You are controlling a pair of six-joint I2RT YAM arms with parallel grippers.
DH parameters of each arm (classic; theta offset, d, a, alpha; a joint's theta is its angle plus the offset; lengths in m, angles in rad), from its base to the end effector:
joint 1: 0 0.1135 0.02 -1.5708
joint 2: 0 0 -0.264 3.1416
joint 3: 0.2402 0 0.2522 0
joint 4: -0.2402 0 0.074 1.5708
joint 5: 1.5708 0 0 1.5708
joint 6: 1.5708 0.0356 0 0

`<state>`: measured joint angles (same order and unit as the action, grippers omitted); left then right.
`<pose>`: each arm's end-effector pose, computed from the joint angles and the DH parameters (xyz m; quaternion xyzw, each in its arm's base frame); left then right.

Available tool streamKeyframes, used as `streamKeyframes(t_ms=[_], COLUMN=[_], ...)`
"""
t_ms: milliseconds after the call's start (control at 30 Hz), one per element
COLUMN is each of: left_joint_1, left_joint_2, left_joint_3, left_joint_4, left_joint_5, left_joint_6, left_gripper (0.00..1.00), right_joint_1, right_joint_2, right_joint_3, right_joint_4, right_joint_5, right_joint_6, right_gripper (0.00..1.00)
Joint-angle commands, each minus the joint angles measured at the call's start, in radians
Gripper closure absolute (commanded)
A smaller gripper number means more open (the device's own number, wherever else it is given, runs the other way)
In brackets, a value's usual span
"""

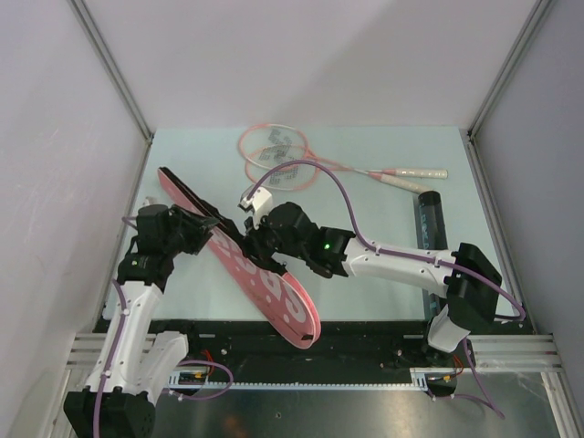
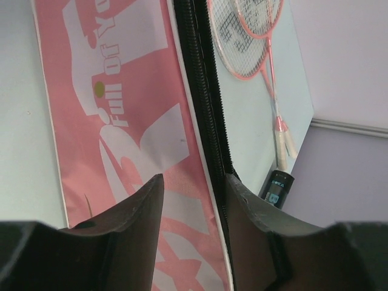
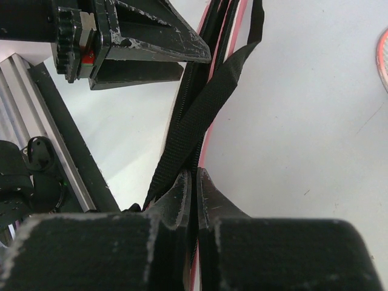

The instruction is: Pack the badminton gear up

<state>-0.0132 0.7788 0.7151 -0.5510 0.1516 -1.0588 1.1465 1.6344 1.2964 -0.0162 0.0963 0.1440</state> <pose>0.1695 -0.0076 0.2803 -0.4119 0.7845 -0.2921 0.3601 0.1638 0.3544 0.3144 -0.3697 0.7321 0.3117 0.4798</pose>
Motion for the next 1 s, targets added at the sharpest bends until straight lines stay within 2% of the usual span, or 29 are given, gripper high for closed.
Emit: streamKeyframes(t_ms=[0,67,167,200,233,267,300,333,367,400,567,633,767,867,967], left_joint_1=[0.007,0.009,0.007,0.007,0.007,0.007,0.007,0.007,0.006,0.005,-0.011,-0.017,-0.021,-0.021,-0.021], left_joint_2=[-0.016,0.002,0.011,0.010,0.008,0.001,0.004,0.004,0.002,0.002,0.011,0.017,0.014,0.013,0.010], left_joint_3=[-0.006,-0.003,0.020,0.030,0.037,0.041,0.064,0.076,0.086,0.093,0.084,0.081,0.076,0.086,0.090], left_joint_4=[-0.007,-0.004,-0.004,-0.003,-0.004,-0.004,-0.004,-0.004,-0.009,-0.010,-0.012,-0.013,-0.013,-0.012,-0.013], left_joint_5=[-0.021,-0.015,-0.014,-0.038,-0.050,-0.063,-0.070,-0.090,-0.096,-0.102,-0.112,-0.112,-0.121,-0.124,-0.118], left_joint_6=[-0.018,-0.018,0.019,0.051,0.069,0.092,0.120,0.172,0.187,0.200,0.172,0.172,0.172,0.172,0.174], left_gripper=[0.52,0.52,0.76,0.94,1.00,1.00,1.00,1.00,1.00,1.00,1.00,1.00,1.00,1.00,1.00], right_joint_1=[0.007,0.009,0.002,-0.007,-0.049,-0.077,-0.108,-0.154,-0.160,-0.160,-0.114,-0.114,-0.100,-0.073,-0.053], right_joint_2=[-0.044,-0.047,-0.045,-0.042,-0.042,-0.041,-0.036,-0.030,-0.025,-0.025,-0.071,-0.062,0.059,0.125,0.143], right_joint_3=[0.006,0.006,0.006,0.006,0.010,0.024,0.044,0.085,0.105,0.124,0.172,0.184,0.259,0.319,0.336], right_joint_4=[0.087,0.091,0.084,0.073,0.058,0.030,-0.067,-0.112,-0.155,-0.236,-0.281,-0.265,-0.258,-0.300,-0.304], right_joint_5=[0.026,0.017,-0.012,-0.036,-0.096,-0.163,-0.222,-0.300,-0.319,-0.320,-0.222,-0.234,-0.264,-0.198,-0.124], right_joint_6=[-0.021,-0.026,-0.018,-0.005,0.023,0.052,0.081,0.118,0.117,0.111,0.048,0.043,0.014,-0.030,-0.058], right_gripper=[1.00,1.00,1.00,1.00,0.99,0.71,0.59,0.52,0.39,0.35,0.22,0.20,0.19,0.20,0.25])
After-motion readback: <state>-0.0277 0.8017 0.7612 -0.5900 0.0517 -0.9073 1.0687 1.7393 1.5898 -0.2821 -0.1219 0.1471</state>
